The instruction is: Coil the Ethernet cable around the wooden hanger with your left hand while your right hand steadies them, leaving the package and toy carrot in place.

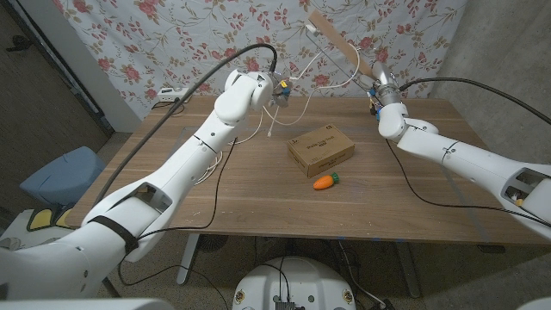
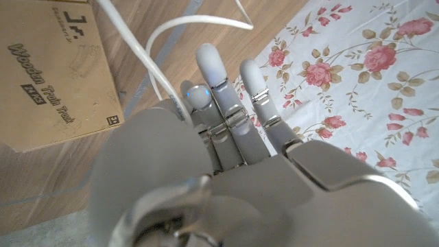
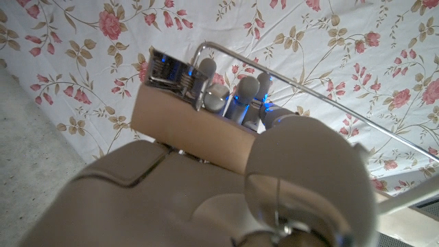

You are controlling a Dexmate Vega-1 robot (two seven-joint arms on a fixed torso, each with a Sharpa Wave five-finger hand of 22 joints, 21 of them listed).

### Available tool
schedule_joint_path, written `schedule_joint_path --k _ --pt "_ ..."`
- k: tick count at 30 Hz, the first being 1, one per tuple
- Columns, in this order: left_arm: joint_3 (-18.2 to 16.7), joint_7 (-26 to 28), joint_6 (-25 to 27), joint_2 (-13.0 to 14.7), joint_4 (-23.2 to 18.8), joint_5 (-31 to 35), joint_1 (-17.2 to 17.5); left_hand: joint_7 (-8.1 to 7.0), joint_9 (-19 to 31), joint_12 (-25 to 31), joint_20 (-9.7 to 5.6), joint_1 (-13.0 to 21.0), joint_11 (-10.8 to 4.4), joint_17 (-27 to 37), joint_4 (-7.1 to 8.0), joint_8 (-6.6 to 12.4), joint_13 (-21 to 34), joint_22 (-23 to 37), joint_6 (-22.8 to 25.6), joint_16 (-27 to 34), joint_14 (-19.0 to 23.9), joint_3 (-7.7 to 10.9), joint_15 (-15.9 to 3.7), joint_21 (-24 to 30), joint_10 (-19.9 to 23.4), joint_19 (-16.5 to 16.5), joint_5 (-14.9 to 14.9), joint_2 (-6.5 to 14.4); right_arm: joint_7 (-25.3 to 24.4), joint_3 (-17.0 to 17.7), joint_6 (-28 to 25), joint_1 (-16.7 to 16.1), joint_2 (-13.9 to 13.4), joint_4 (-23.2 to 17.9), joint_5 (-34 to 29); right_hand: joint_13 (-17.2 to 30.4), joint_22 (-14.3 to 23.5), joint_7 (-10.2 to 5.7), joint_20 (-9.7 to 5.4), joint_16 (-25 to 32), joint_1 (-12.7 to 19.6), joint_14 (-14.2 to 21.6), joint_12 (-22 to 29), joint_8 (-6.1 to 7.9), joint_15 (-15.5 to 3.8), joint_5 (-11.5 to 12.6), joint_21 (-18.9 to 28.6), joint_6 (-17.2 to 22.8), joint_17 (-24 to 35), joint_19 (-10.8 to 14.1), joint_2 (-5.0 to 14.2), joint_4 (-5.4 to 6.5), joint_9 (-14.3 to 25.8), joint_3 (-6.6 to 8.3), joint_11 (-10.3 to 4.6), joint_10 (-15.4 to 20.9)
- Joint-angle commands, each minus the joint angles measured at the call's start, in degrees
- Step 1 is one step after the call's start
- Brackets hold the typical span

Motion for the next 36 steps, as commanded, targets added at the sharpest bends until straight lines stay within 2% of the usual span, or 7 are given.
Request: schedule_joint_path --k 1,7,15,24,30,35,36 --pt "-7.48 -6.65 -2.60 -3.43 3.79 -19.96 -0.60 3.35 0.80 0.82 0.04 -0.26 0.49 1.65 0.39 2.23 0.33 0.59 2.68 0.96 -0.18 0.34 0.61 0.57 0.05 0.49 0.12 0.42 1.35 -0.07 -3.53 0.94 2.79 3.14 -2.55 0.23 0.11 0.04 -6.55 0.60 1.01 0.23 -0.09 0.26 -6.34 0.07 0.31 -0.11 0.27 0.42 1.38 0.02 0.06 0.24 -1.12 -0.51" --pt "-12.05 -9.68 -4.87 -6.04 6.49 -31.75 -1.14 3.60 1.57 1.63 -0.03 -0.50 0.54 3.47 0.46 2.67 0.37 1.34 2.37 1.99 -0.49 0.71 0.59 0.99 -0.25 0.34 0.03 0.43 1.90 -0.61 -8.53 1.49 4.00 3.38 -4.44 -0.34 0.09 0.04 -6.49 0.60 0.99 0.15 -0.48 0.26 -6.34 0.03 0.35 -0.06 0.26 0.31 1.38 0.00 -0.08 0.29 -0.91 -0.26" --pt "-14.94 -12.22 -7.76 -8.49 8.45 -41.03 -1.82 3.85 2.96 3.14 -0.17 -0.90 0.49 6.43 0.50 3.60 0.37 2.07 2.02 3.63 -1.02 1.44 0.54 1.40 -0.63 0.28 -0.18 0.48 2.96 -1.58 -13.59 2.26 5.76 3.91 -7.26 0.38 0.08 0.04 -6.50 0.61 0.98 0.15 -0.24 0.32 -6.34 -0.01 0.46 -0.10 0.26 0.35 1.38 -0.02 -0.07 0.33 -0.97 -0.43" --pt "-17.83 -8.81 -10.28 -10.58 7.16 -45.59 -0.49 3.80 4.14 4.64 -0.39 -1.27 0.44 8.79 0.44 4.38 0.37 2.21 1.56 5.09 -1.52 2.01 0.39 1.78 -1.13 0.47 -0.50 0.50 4.20 -3.26 -16.47 2.87 6.58 3.28 -11.18 -0.17 0.06 -0.01 -6.48 0.66 0.91 0.29 -0.69 0.35 -6.34 -0.06 0.53 -0.08 0.28 0.30 1.35 0.00 -0.19 0.36 -1.10 -0.15" --pt "-20.05 -8.14 -11.16 -12.42 8.97 -49.54 -1.00 3.80 4.58 5.32 -0.60 -1.49 0.49 9.47 0.47 4.74 0.37 2.30 1.47 5.72 -1.68 2.30 0.30 1.85 -1.28 0.51 -0.59 0.54 5.23 -4.49 -17.48 3.21 6.95 3.20 -13.48 0.45 0.06 -0.09 -6.41 0.65 0.88 0.23 -0.51 0.47 -6.34 -0.07 0.55 -0.18 0.27 0.20 1.35 0.00 -0.02 0.39 -1.14 -0.40" --pt "-21.47 -5.77 -11.48 -13.53 8.75 -49.80 -1.00 3.84 4.70 5.91 -0.70 -1.61 0.33 9.86 0.39 4.99 0.36 2.36 1.62 6.22 -1.93 2.54 0.33 1.99 -1.43 0.51 -0.71 0.54 5.34 -5.99 -17.03 3.50 6.98 3.64 -15.99 -0.43 0.04 -0.12 -6.36 0.62 0.78 0.13 -1.09 0.62 -6.35 -0.07 0.55 -0.30 0.27 0.07 1.31 0.04 0.18 0.36 -0.91 -0.13" --pt "-21.60 -5.49 -11.48 -13.63 8.84 -49.70 -1.15 3.84 4.77 6.09 -0.74 -1.65 0.39 9.92 0.39 5.03 0.35 2.40 1.55 6.30 -2.05 2.58 0.31 2.03 -1.32 0.43 -0.74 0.53 5.31 -6.24 -17.29 3.52 7.03 3.59 -16.45 0.58 0.05 -0.16 -6.37 0.61 0.76 0.10 -0.58 0.54 -6.35 -0.06 0.55 -0.27 0.27 0.05 1.31 0.04 0.00 0.35 -0.77 -0.41"
